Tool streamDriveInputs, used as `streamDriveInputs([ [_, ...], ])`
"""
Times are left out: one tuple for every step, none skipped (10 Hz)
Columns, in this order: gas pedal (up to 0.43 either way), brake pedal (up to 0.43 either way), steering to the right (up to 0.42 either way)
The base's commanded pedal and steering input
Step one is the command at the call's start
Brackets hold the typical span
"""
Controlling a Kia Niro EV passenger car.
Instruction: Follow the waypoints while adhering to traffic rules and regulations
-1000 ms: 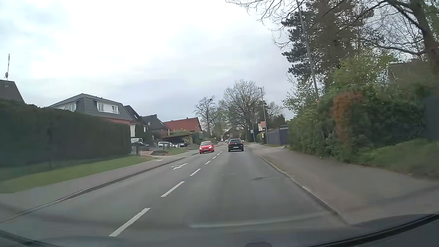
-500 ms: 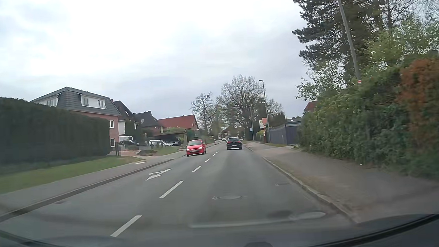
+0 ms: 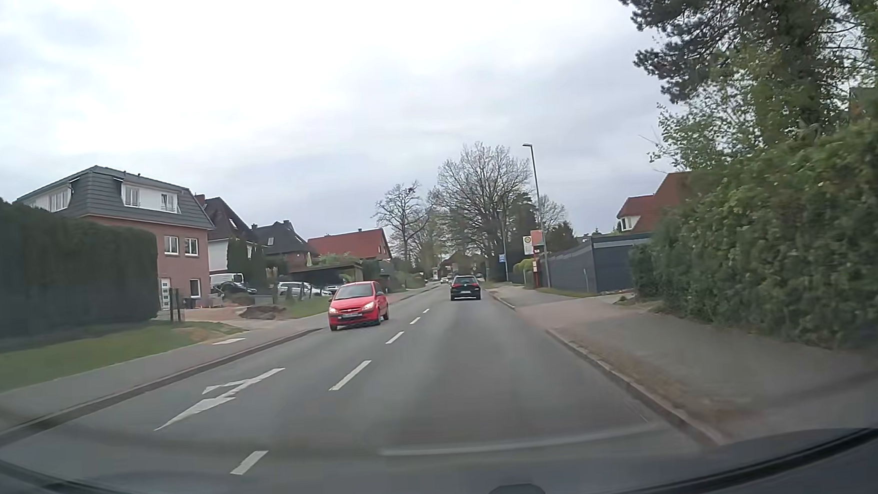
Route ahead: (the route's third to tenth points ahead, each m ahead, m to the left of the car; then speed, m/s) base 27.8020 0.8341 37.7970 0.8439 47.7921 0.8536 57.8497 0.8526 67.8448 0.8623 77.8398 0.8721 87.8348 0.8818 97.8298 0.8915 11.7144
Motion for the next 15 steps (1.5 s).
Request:
streamDriveInputs([
  [0.37, 0.0, 0.0],
  [0.358, 0.0, 0.0],
  [0.339, 0.0, 0.001],
  [0.331, 0.0, 0.001],
  [0.311, 0.0, 0.0],
  [0.299, 0.0, 0.0],
  [0.299, 0.0, 0.0],
  [0.268, 0.0, -0.001],
  [0.268, 0.0, -0.001],
  [0.268, 0.0, -0.001],
  [0.248, 0.0, -0.001],
  [0.248, 0.0, -0.001],
  [0.24, 0.0, -0.001],
  [0.22, 0.0, -0.001],
  [0.209, 0.0, -0.001],
])
